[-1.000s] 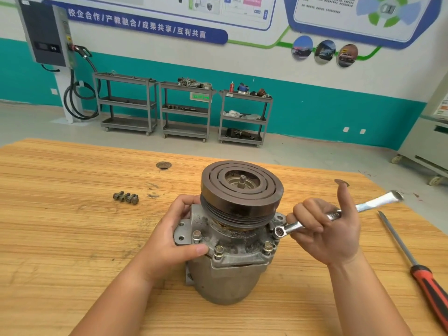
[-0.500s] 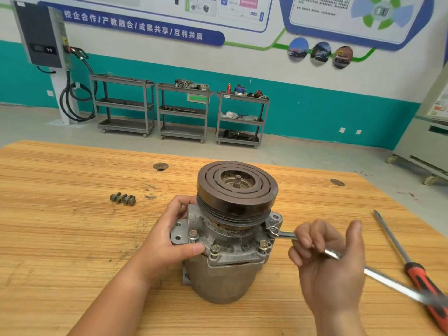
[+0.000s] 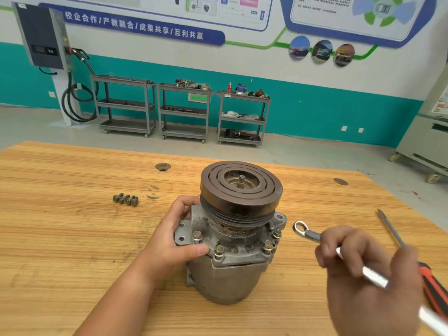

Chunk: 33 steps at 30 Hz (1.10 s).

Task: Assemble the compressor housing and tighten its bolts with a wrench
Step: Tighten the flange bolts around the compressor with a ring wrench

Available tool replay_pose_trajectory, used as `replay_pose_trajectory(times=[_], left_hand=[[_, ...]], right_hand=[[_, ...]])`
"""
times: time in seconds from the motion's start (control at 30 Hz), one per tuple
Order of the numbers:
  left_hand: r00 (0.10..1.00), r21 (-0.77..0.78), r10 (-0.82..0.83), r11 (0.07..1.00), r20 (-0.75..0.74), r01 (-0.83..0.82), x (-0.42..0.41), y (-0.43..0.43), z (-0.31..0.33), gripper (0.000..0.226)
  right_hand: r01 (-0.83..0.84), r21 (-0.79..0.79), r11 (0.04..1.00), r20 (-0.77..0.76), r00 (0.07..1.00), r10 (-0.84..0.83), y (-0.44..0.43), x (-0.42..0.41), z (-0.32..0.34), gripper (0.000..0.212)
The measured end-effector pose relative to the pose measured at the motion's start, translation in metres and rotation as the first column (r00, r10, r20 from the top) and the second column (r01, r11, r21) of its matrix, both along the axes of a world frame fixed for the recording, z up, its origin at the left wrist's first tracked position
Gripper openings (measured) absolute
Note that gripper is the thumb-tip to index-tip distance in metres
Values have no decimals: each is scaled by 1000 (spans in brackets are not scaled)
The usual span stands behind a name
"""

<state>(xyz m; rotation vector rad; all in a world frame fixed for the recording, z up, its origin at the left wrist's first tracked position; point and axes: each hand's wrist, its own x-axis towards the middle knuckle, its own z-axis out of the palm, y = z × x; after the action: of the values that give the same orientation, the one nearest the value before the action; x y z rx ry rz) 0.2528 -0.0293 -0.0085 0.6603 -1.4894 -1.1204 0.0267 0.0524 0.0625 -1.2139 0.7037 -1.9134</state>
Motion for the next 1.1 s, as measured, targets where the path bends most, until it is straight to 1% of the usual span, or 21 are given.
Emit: replay_pose_trajectory(times=[0.03,0.07,0.13,0.17,0.23,0.3,0.33,0.37,0.43,0.47,0.57,0.6,0.77,0.87,0.97,1.03,1.1], left_hand=[[1000,-1,-2,1000,-2,2,0,0,0,70],[1000,-1,0,1000,-3,0,0,1,1,72],[1000,12,2,1000,-5,-2,-1,2,2,79],[1000,19,2,1000,-7,-2,-1,2,2,79],[1000,20,5,1000,-10,-4,-1,1,2,74],[1000,30,-3,1000,-10,3,-1,2,3,80],[1000,39,-7,999,-11,8,-1,2,3,83],[1000,47,-8,999,-13,9,0,2,3,84],[1000,53,-5,999,-11,5,0,1,3,80],[1000,50,-4,999,-12,4,0,0,2,76],[1000,49,-3,999,-16,4,0,0,1,77],[1000,47,-1,999,-16,2,0,0,1,77],[1000,28,-2,1000,-17,3,0,0,-1,68],[1000,30,-11,1000,-23,11,1,0,-2,68],[1000,29,-14,999,-27,15,1,-1,-2,69],[999,27,-14,1000,-30,15,1,-1,-2,69],[999,25,-11,1000,-31,12,1,-2,-2,69]], right_hand=[[-92,52,994,27,995,91,-6,-9,4,51],[-167,104,980,56,985,162,-16,-17,6,55],[-292,184,939,118,955,274,-40,-29,4,56],[-345,208,915,149,936,319,-52,-33,1,57],[-449,237,862,217,889,404,-73,-36,-6,60],[-528,263,807,244,846,474,-86,-37,-12,59],[-570,266,777,244,820,518,-91,-38,-15,58],[-633,250,733,253,773,581,-94,-39,-19,58],[-768,182,614,281,639,716,-99,-41,-24,57],[-801,164,576,276,598,753,-100,-43,-25,57],[-868,149,473,277,496,823,-102,-46,-24,56],[-874,159,460,281,487,827,-103,-46,-22,56],[-779,307,547,233,618,751,-105,-38,-13,61],[-743,356,567,181,650,738,-106,-37,-6,60],[-719,337,607,157,679,717,-102,-37,-7,57],[-693,303,654,171,715,678,-95,-37,-12,56],[-644,279,712,172,763,622,-86,-37,-17,60]])
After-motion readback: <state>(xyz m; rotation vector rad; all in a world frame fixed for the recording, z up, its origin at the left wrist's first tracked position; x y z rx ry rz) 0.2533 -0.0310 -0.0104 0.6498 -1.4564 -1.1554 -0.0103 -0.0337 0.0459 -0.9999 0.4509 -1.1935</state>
